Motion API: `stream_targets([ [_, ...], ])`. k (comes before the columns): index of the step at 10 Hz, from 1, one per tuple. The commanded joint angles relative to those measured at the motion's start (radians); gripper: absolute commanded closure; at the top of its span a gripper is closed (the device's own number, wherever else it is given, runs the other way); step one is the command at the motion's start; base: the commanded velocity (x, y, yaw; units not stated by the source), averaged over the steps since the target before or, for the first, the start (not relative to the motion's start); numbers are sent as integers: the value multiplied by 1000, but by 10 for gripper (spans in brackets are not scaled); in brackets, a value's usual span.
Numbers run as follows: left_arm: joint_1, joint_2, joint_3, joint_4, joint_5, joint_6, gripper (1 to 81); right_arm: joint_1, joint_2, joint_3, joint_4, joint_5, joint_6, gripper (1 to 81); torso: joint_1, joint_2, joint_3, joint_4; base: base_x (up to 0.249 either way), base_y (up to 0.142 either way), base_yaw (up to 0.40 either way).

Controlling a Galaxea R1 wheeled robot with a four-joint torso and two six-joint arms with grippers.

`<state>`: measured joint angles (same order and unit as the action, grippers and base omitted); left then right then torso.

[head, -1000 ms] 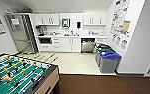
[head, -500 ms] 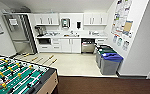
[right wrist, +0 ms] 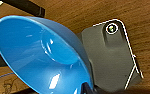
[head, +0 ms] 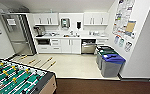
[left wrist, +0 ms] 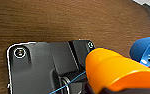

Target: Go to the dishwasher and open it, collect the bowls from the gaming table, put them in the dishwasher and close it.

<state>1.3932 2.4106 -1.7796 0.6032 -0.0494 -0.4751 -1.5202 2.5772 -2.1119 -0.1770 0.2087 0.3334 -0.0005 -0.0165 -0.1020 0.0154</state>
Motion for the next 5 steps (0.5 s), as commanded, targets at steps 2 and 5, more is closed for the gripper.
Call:
stream_targets([
  [2,-52,-28,26,17,25,1,811,42,-26,14,-13,-37,1,811,1,0,0,0,190,0,0],
  [5,-52,-28,25,17,25,1,811,42,-24,14,-13,-35,1,811,1,0,0,0,191,0,0],
])
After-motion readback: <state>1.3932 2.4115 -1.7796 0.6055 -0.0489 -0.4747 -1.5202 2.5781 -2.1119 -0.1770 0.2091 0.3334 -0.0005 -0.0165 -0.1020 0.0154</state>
